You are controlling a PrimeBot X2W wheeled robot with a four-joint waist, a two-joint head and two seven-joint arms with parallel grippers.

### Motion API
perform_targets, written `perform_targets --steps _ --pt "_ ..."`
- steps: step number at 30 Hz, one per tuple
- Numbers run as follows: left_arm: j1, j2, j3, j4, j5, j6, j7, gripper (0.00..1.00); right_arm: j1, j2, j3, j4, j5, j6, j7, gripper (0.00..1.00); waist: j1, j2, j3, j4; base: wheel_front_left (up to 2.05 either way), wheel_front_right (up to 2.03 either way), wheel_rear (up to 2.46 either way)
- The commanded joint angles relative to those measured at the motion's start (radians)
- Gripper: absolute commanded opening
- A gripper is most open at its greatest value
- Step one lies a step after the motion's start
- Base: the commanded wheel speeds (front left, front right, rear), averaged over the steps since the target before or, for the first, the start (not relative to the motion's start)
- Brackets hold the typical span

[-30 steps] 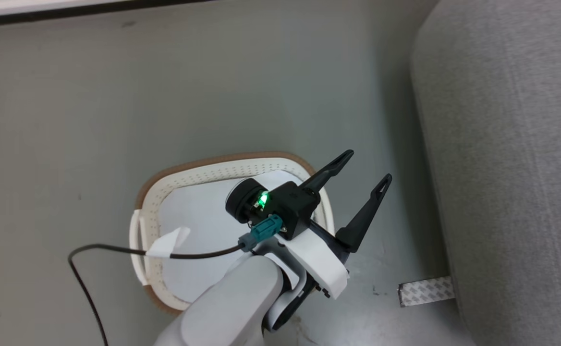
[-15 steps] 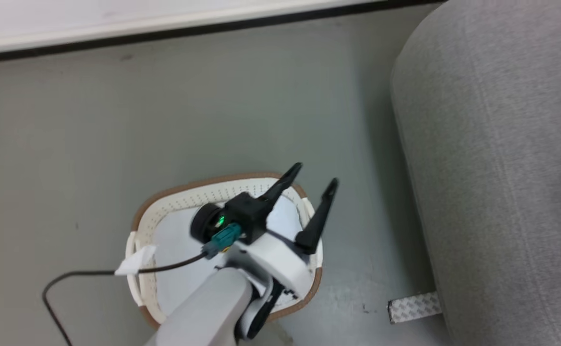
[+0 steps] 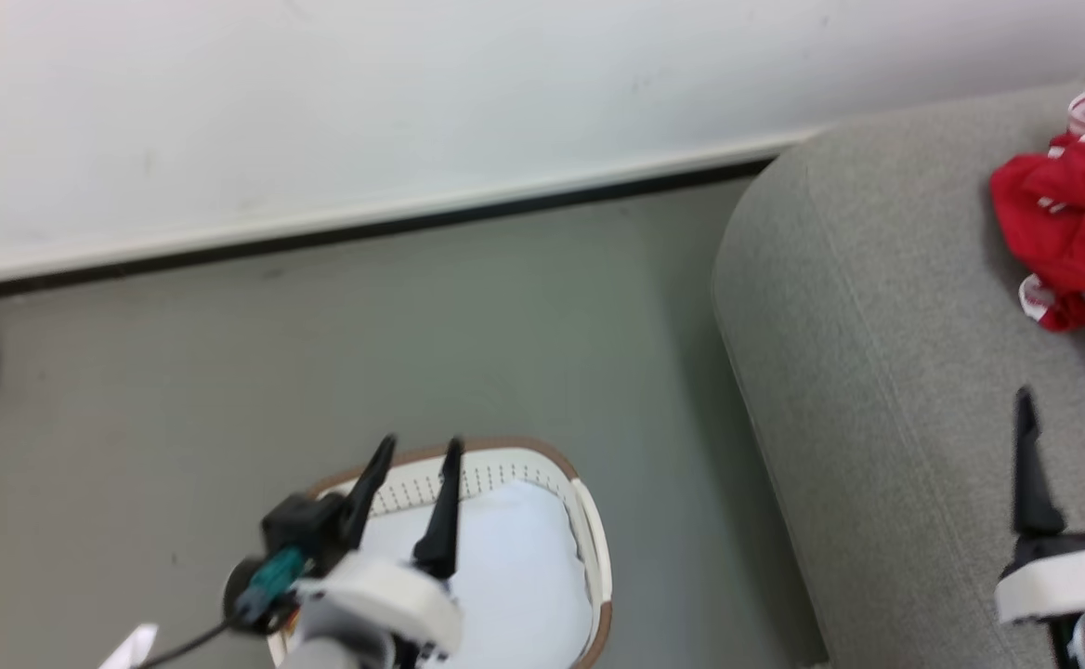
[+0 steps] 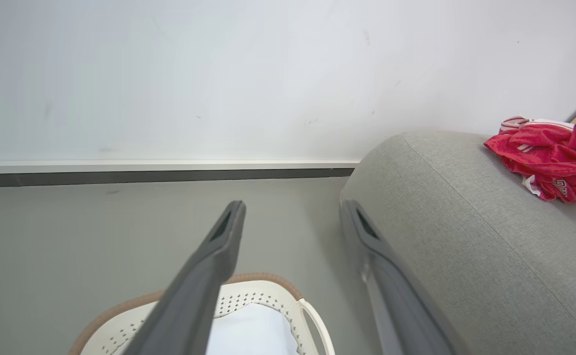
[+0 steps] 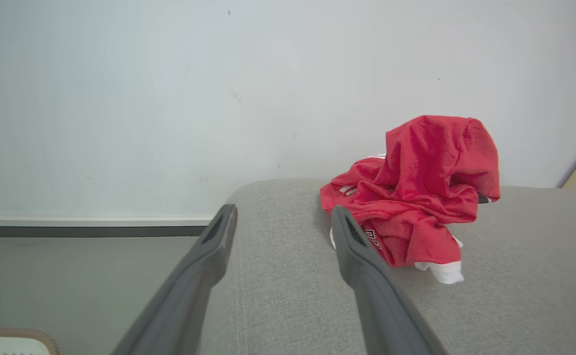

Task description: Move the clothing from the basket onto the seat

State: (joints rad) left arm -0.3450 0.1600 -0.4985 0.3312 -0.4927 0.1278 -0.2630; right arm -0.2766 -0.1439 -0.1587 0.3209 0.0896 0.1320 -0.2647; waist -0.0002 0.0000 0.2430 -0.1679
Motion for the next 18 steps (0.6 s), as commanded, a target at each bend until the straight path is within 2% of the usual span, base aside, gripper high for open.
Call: perform_targets --steps 1,9,18 --pt "0.057 0.007 0.034 -0.007 0.027 0.004 -0.002 1.00 0.050 0.013 0.015 -0.028 -0.014 -0.003 0.001 1.00 0.0002 0.0000 -0.073 0.012 0.00 0.00 0.00" --pt "0.279 -0.030 0.233 -0.056 0.102 -0.012 -0.002 1.00 0.235 0.075 0.070 -0.156 -0.019 -0.002 0.001 1.00 0.0002 0.0000 -0.213 0.054 0.00 0.00 0.00" --pt "0.400 -0.079 0.375 -0.093 0.200 -0.058 -0.002 1.00 0.319 0.092 0.123 -0.154 -0.027 -0.003 0.001 1.00 0.0002 0.0000 -0.260 0.088 0.00 0.00 0.00"
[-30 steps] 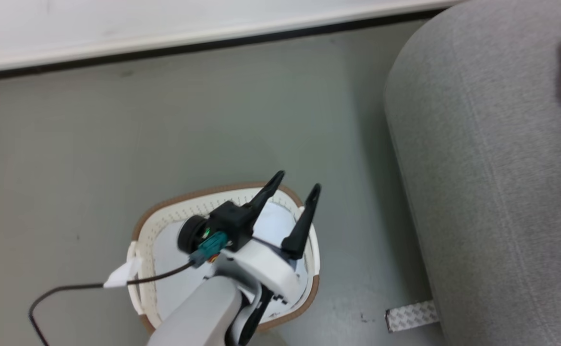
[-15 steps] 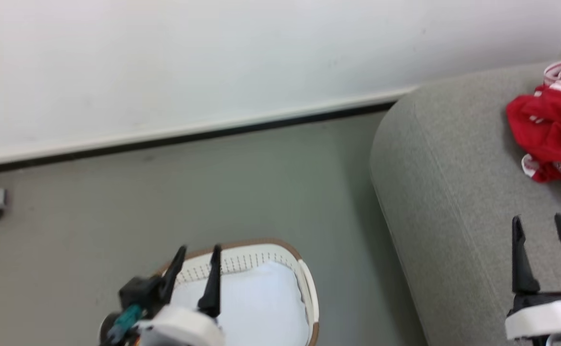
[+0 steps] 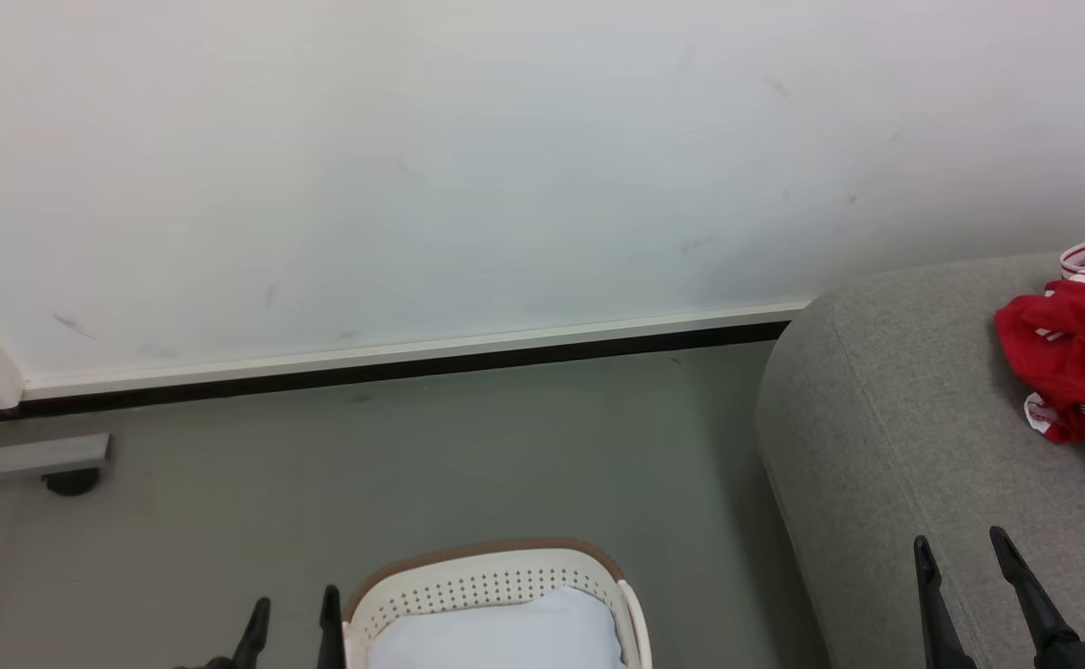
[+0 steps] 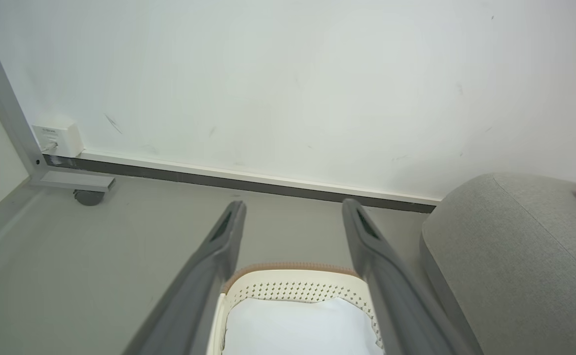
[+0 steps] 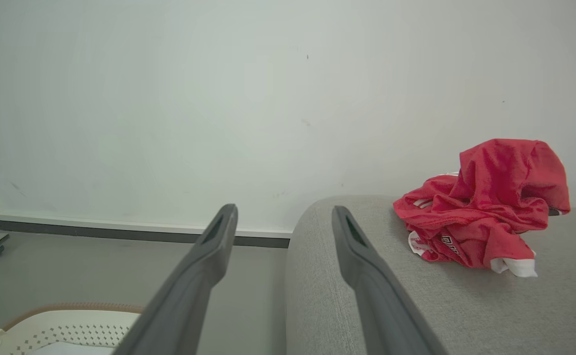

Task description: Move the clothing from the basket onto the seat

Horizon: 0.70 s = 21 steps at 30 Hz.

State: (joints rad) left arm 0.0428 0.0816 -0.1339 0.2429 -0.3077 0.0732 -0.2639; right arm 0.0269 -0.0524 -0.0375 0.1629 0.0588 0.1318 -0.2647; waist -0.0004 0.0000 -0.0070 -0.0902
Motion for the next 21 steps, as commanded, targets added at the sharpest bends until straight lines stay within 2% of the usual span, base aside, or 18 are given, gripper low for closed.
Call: perform_targets --steps 1,8,21 --pt "0.017 -0.005 0.020 -0.006 0.024 -0.011 -0.001 1.00 0.020 0.001 0.004 0.006 0.006 -0.002 0.001 1.00 0.0004 0.0000 -0.014 0.015 0.00 0.00 0.00" --pt "0.020 -0.024 0.054 0.007 0.053 -0.042 -0.001 1.00 0.034 0.002 0.018 0.017 0.039 -0.002 0.001 1.00 0.0004 0.0000 -0.027 0.030 0.00 0.00 0.00" --pt "0.024 -0.030 0.074 0.017 0.049 -0.038 -0.001 1.00 0.027 0.002 0.034 0.029 0.050 -0.002 0.001 1.00 0.0004 0.0000 -0.038 0.047 0.00 0.00 0.00"
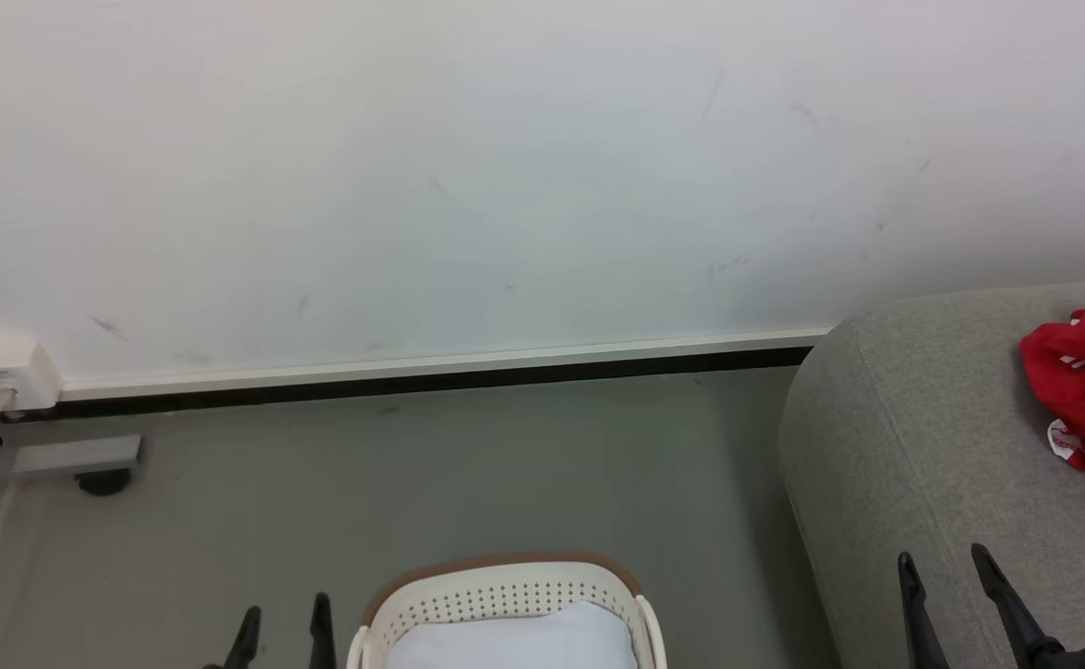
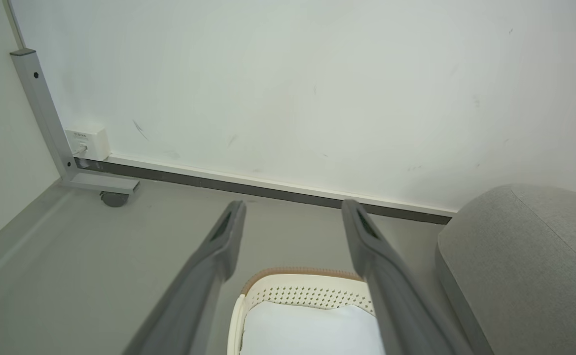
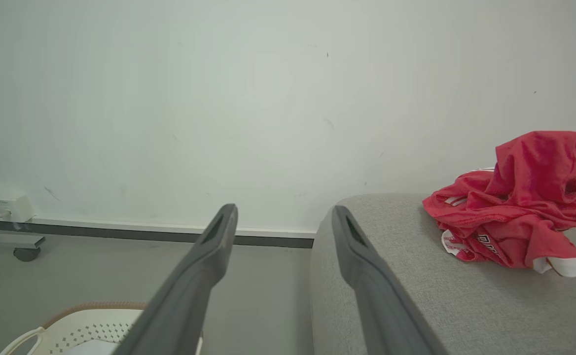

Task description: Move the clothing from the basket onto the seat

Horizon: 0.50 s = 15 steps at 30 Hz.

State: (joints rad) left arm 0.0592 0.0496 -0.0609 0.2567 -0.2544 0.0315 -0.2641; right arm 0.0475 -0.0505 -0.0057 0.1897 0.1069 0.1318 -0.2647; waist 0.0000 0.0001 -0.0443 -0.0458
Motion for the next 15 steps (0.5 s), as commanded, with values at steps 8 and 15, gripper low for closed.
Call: perform_targets --steps 8,15 --pt "0.010 -0.005 -0.009 0.039 -0.025 0.003 0.005 0.00 0.009 0.005 0.008 0.037 0.009 0.000 0.002 0.00 0.0000 -0.0001 -0.002 0.007 0.00 0.00 0.00" --pt "-0.011 -0.004 0.012 0.037 -0.154 -0.013 0.044 0.00 -0.008 0.004 -0.003 0.038 0.156 0.000 0.039 0.00 0.0000 -0.0001 0.000 0.009 0.00 0.00 0.00"
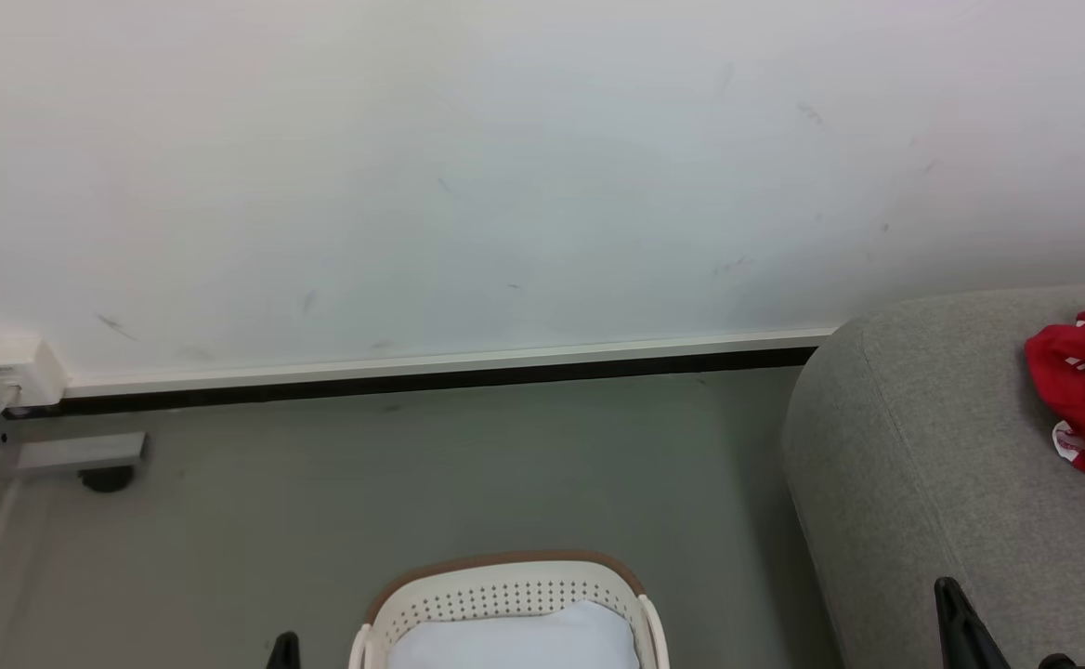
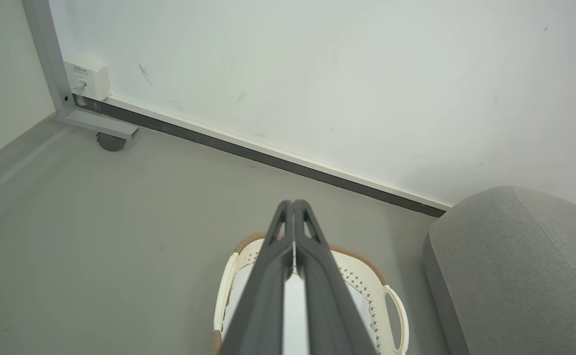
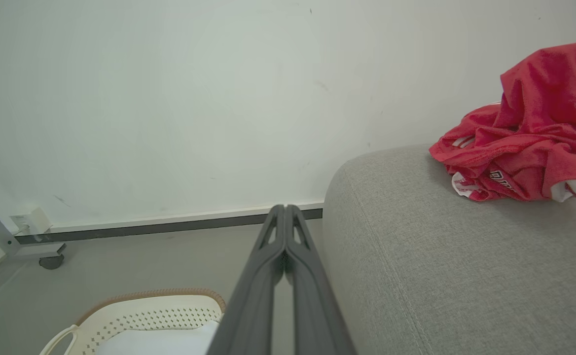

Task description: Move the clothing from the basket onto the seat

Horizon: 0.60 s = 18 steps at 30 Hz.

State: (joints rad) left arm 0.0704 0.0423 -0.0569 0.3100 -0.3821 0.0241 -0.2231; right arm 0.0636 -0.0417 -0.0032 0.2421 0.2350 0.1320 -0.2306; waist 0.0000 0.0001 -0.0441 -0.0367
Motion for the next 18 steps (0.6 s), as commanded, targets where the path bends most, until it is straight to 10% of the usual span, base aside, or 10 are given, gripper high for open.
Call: perform_targets --steps 1,18 --pt "-0.025 0.003 0.010 -0.017 -0.044 -0.008 0.008 0.00 -0.026 -0.005 -0.007 -0.014 0.048 0.000 0.009 0.00 0.0000 -0.0001 0.001 0.000 0.00 0.00 0.00" --pt "-0.060 0.005 0.045 -0.032 -0.315 -0.042 0.081 0.00 -0.062 -0.007 -0.031 -0.012 0.351 0.000 0.085 0.00 0.0000 -0.0001 0.007 0.006 0.00 0.00 0.00"
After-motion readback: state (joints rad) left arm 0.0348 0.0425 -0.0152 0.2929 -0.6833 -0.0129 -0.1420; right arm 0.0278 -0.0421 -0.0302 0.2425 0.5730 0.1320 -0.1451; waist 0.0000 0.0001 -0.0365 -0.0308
